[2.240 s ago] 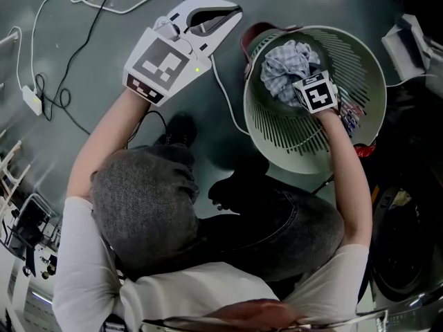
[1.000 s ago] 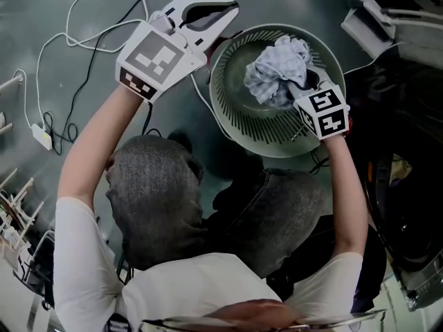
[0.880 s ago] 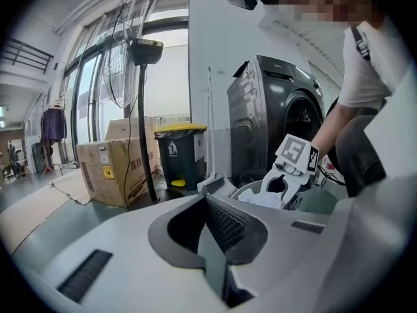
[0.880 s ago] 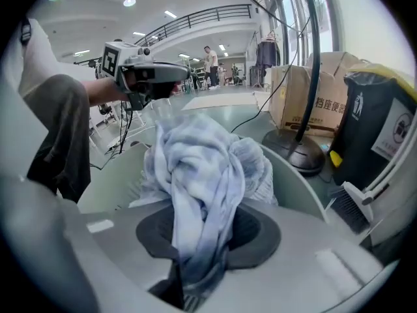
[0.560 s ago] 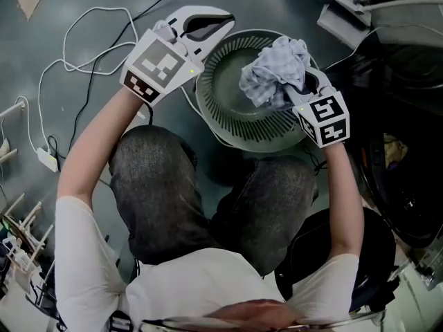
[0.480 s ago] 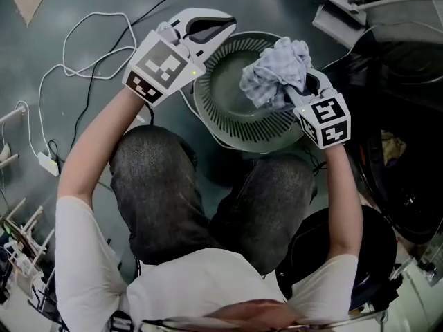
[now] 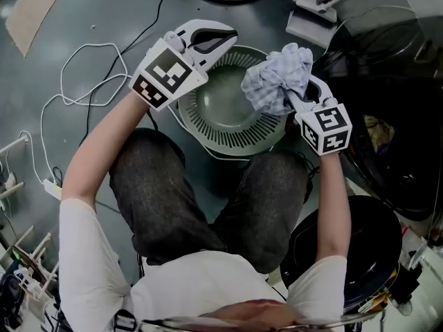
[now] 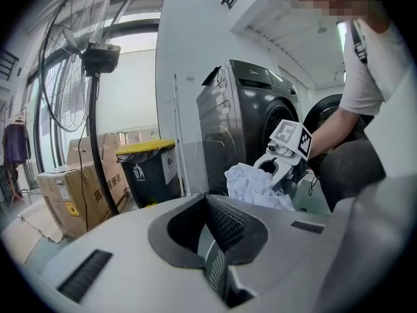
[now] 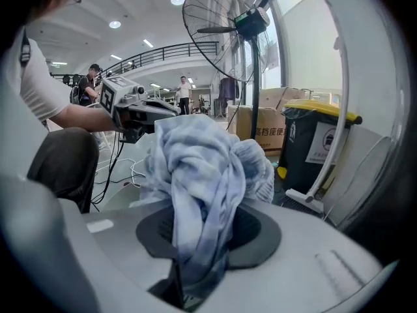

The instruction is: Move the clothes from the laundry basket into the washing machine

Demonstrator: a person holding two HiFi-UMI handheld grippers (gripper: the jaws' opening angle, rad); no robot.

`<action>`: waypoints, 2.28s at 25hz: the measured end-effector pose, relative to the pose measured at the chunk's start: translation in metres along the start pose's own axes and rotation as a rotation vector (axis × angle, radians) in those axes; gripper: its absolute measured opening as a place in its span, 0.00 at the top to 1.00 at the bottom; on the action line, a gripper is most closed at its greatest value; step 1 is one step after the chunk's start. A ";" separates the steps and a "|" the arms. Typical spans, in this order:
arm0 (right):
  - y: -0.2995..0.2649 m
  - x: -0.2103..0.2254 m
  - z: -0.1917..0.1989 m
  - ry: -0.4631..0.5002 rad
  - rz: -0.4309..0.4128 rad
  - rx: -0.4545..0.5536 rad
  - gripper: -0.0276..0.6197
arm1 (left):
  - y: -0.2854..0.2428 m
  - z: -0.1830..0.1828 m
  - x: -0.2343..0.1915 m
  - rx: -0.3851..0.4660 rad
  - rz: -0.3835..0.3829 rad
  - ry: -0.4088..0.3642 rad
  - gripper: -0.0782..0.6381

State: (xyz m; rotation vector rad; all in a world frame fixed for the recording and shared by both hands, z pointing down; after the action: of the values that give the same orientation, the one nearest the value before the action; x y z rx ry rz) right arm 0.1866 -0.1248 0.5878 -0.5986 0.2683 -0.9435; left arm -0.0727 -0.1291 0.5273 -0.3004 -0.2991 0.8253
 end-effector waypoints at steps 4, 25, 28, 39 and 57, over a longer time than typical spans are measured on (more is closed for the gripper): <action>0.013 0.004 0.001 -0.030 0.043 0.032 0.74 | -0.015 -0.015 0.007 0.016 0.038 -0.015 0.88; 0.125 0.011 0.034 -0.231 0.294 0.158 0.74 | -0.100 -0.072 0.081 0.140 0.264 -0.050 0.88; 0.139 0.008 0.040 -0.233 0.325 0.168 0.74 | -0.105 -0.080 0.092 0.177 0.288 -0.018 0.88; 0.202 0.010 0.076 -0.307 0.492 0.194 0.74 | -0.142 -0.094 0.136 0.181 0.428 0.009 0.88; 0.272 0.077 0.118 -0.251 0.946 0.171 0.74 | -0.177 -0.096 0.164 0.182 0.418 0.001 0.88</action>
State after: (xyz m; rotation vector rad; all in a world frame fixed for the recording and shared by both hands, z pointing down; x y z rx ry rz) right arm 0.4699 -0.0254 0.5257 -0.3551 0.2065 0.0244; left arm 0.1866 -0.1326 0.5289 -0.1936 -0.1589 1.2565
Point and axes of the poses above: the fingertips, and each gripper's own axes: y backward along the fingers, x to its right, z out of its underside, the point moved 9 cm from there along y, backward along the fingers, and after that the axes turned 1 degree about -z, right-handed, at the moved point
